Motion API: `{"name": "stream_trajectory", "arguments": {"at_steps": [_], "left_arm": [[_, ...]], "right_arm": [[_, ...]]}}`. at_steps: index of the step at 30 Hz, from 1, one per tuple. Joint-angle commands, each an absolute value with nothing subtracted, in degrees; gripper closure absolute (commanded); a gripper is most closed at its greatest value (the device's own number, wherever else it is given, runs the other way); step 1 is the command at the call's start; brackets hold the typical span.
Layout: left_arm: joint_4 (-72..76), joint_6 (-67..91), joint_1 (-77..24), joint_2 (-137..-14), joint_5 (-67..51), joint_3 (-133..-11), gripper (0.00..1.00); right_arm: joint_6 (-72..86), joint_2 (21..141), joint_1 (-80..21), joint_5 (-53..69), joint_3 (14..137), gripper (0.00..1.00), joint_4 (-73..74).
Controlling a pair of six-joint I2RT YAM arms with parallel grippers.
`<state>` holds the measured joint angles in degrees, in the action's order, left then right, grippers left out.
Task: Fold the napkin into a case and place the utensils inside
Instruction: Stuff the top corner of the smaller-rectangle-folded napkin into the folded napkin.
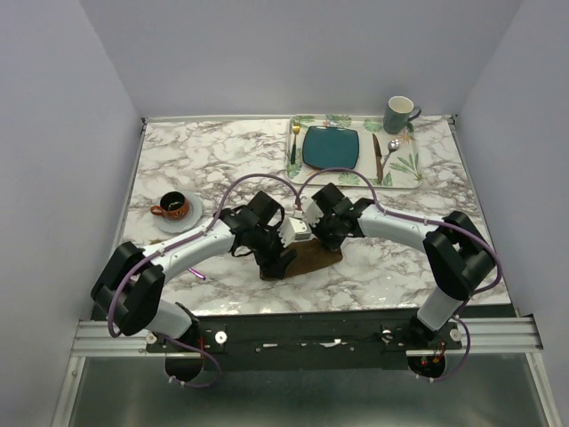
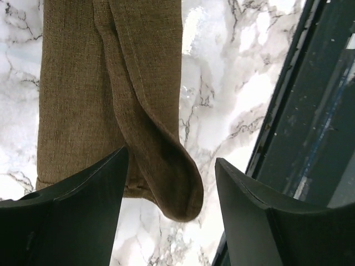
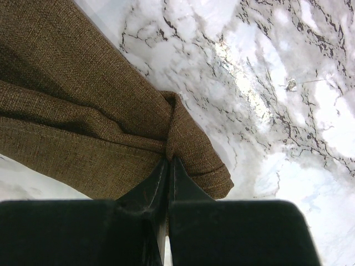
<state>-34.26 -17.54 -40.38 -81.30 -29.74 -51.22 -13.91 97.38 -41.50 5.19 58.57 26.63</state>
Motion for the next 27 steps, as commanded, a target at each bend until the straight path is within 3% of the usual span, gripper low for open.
{"name": "stream_trajectory", "arguments": {"at_steps": [1,5,8,9,11,12,13,19,27], "left_arm": [[-29.5,-15.7,-42.1,-83.6,-23.1,-51.1,0.25],[-29.5,-15.5,-42.8,-86.1,-22.7,-52.4,0.33],[-29.4,-15.4,-42.8,-87.2,-21.9,-52.6,0.56],[-29.5,-15.3,-42.8,-87.4,-21.9,-52.8,0.69],[-29.4,-15.0,-42.6,-87.1,-22.8,-53.0,0.81],[-29.3,-14.9,-42.3,-86.6,-23.4,-53.2,0.95],[-28.7,-14.6,-42.0,-86.1,-24.2,-53.3,1.00],[-25.9,-11.6,-39.3,-85.2,-28.6,-54.8,1.00],[-26.9,-9.5,-32.9,-94.1,-35.9,-59.7,1.00]], "right_arm": [[-13.0,99.9,-41.1,6.2,56.9,0.89,28.5],[-13.3,99.8,-41.1,6.4,56.8,0.90,28.5],[-13.8,99.1,-41.2,6.4,56.6,0.90,28.5],[-13.9,98.7,-41.1,6.8,56.4,0.89,28.5],[-14.0,97.7,-41.1,7.2,56.6,0.89,28.6],[-14.1,97.2,-41.1,7.6,56.6,0.89,28.7],[-14.3,96.2,-41.1,7.6,56.7,0.89,28.6],[-15.3,93.3,-41.2,9.2,56.5,0.83,28.7],[-15.6,93.2,-41.2,10.1,57.0,0.75,28.8]]}}
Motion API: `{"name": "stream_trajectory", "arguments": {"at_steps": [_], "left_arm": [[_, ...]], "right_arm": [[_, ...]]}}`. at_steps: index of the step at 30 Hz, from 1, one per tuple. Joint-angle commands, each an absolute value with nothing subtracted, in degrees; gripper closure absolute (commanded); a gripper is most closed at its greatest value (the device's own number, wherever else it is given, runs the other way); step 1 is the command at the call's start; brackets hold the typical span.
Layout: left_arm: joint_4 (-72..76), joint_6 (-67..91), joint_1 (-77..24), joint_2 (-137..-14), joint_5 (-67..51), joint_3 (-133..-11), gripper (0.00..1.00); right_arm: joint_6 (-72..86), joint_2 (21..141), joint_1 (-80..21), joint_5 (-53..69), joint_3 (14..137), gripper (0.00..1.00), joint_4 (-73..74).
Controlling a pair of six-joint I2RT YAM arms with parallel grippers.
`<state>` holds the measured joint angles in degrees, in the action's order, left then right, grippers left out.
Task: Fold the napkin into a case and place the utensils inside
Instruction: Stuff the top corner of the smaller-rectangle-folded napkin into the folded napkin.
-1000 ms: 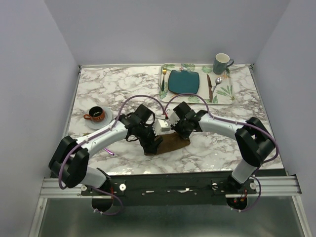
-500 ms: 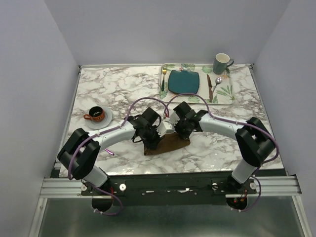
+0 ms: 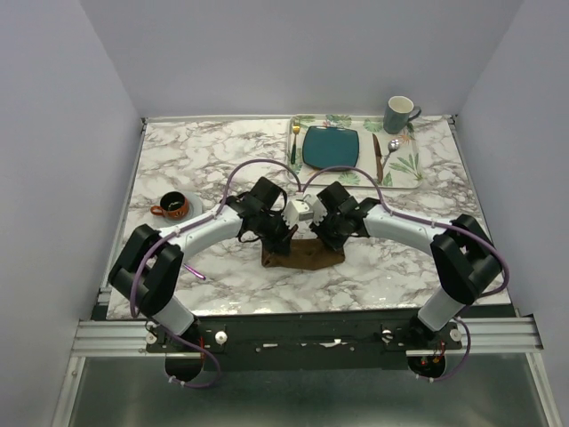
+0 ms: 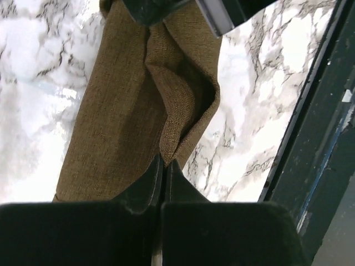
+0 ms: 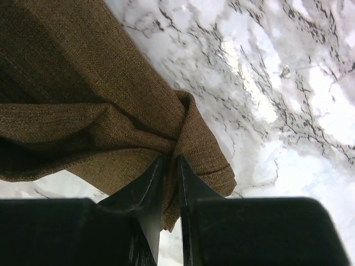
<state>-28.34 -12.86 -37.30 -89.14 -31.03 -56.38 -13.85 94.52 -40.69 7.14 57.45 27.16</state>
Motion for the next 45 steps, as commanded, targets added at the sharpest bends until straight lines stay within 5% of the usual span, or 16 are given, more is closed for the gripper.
{"name": "stream_trajectory", "arguments": {"at_steps": [1,17,25,45], "left_arm": [[-27.4,-9.8,-32.5,-94.9,-37.1,-60.2,1.00],[-34.3,-12.6,-27.2,-105.4,-41.4,-65.6,1.00],[-33.8,-13.1,-26.9,-102.9,-39.7,-62.8,1.00],[-27.3,-10.6,-27.9,-99.1,-39.0,-58.6,1.00]], "right_arm": [[-15.6,93.2,-41.1,10.3,57.0,0.74,28.9],[-15.9,91.2,-37.9,12.7,62.2,0.63,34.8],[-14.9,92.0,-36.7,10.6,61.9,0.73,33.4],[-13.2,93.5,-35.2,10.4,58.4,0.69,30.5]]}}
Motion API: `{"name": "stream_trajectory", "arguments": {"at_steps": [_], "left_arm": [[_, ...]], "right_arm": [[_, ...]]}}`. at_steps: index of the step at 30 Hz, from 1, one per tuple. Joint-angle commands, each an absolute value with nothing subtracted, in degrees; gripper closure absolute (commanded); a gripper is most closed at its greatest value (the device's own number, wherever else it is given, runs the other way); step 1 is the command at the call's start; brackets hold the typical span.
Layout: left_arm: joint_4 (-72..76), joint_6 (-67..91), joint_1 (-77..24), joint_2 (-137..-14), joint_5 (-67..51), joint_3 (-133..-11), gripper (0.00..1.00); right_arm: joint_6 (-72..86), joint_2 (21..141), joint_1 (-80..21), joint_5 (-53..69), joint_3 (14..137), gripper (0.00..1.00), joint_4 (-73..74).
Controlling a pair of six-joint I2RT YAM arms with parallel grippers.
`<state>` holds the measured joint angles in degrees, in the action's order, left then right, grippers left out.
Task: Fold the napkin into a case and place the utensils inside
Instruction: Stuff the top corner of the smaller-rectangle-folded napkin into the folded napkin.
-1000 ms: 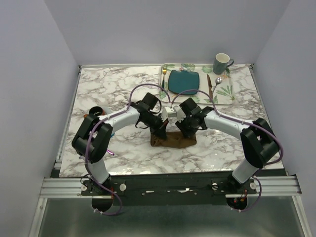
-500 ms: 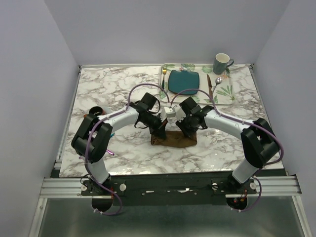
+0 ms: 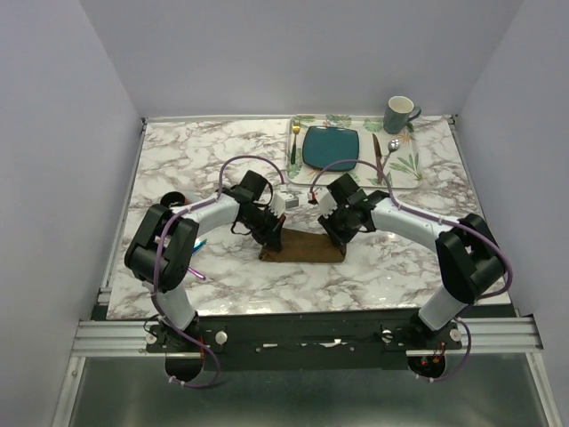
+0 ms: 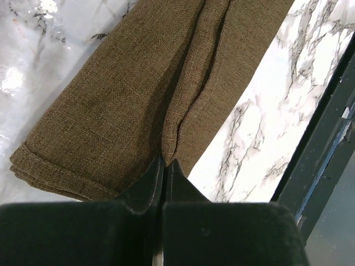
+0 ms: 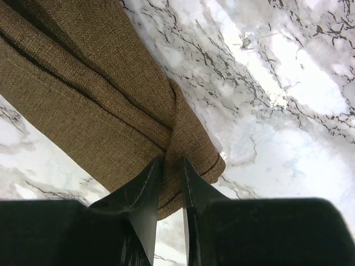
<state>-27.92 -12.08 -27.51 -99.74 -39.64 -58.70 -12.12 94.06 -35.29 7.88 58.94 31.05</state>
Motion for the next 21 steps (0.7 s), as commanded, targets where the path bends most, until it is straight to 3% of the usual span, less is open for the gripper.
{"name": "stream_trajectory", "arguments": {"at_steps": [1,7,9,11,21], "left_arm": [[-27.5,-10.5,-27.9,-99.5,-39.3,-58.8,1.00],[-28.4,-10.1,-28.1,-100.9,-41.0,-60.3,1.00],[-28.8,-10.3,-28.1,-101.1,-41.2,-60.6,1.00],[-29.4,-11.0,-28.1,-101.2,-41.6,-60.7,1.00],[-29.2,-12.0,-28.0,-101.5,-41.5,-61.0,1.00]], "right_arm": [[-13.2,93.2,-35.2,11.4,58.4,0.68,30.5],[-12.1,90.3,-35.2,15.6,61.6,0.64,31.2],[-12.0,89.8,-35.1,16.6,62.5,0.55,31.2],[-11.6,90.2,-34.5,17.6,63.6,0.52,30.9],[-10.1,100.5,-31.7,23.5,71.4,0.53,30.8]]}}
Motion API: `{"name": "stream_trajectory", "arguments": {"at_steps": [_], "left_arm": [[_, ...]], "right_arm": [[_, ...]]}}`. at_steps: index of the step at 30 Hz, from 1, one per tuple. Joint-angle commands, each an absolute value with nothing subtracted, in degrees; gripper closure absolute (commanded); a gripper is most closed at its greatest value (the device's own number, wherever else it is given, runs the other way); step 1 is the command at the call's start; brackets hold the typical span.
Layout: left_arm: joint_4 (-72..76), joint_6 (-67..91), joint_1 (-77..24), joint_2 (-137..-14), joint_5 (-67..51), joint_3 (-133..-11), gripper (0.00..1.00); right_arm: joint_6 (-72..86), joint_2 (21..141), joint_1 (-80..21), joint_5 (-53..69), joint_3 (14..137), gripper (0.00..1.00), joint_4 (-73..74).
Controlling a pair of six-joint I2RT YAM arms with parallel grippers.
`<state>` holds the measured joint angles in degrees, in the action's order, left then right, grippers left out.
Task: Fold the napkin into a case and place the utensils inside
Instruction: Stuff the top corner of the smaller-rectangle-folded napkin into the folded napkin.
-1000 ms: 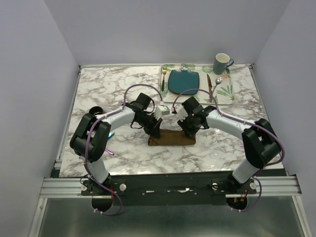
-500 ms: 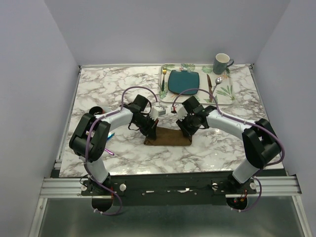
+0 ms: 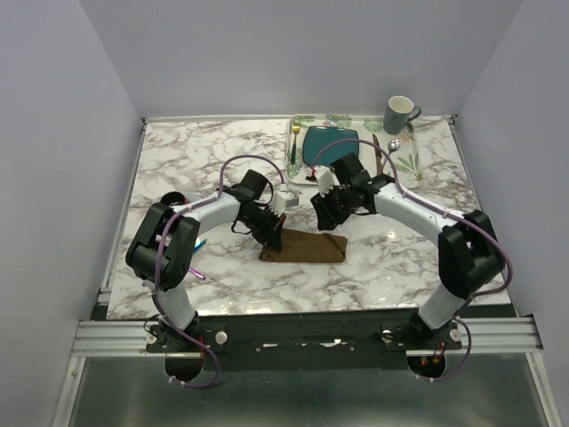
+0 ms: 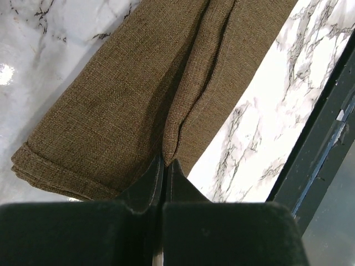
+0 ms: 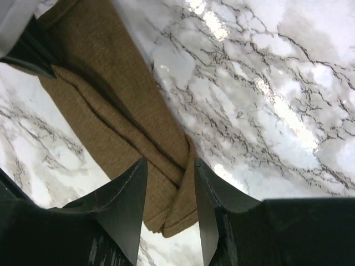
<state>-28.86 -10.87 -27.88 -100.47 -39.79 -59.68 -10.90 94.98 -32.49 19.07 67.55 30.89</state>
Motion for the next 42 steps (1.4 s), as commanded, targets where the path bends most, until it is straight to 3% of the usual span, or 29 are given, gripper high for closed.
{"name": "stream_trajectory", "arguments": {"at_steps": [1,10,20,26,30,42], "left_arm": [[-29.0,-11.9,-28.0,-101.7,-41.5,-61.1,1.00],[-29.2,-12.2,-28.3,-102.0,-41.7,-61.9,1.00],[-28.5,-12.0,-28.6,-102.1,-41.6,-61.9,1.00],[-28.4,-10.7,-29.0,-102.4,-41.8,-63.3,1.00],[-28.5,-10.5,-29.8,-101.9,-42.1,-64.2,1.00],[-29.6,-10.7,-29.9,-103.0,-40.0,-65.4,1.00]], "right_arm": [[-10.3,101.4,-31.6,25.0,72.0,0.53,30.8],[-11.1,110.1,-31.6,30.7,77.3,0.54,30.8],[-13.7,115.1,-31.6,36.9,78.6,0.61,32.9],[-14.4,116.2,-31.7,39.5,79.2,0.79,34.0],[-14.3,115.5,-31.6,40.6,78.8,0.99,33.9],[-15.5,112.9,-32.2,42.5,77.4,0.99,33.4]]}}
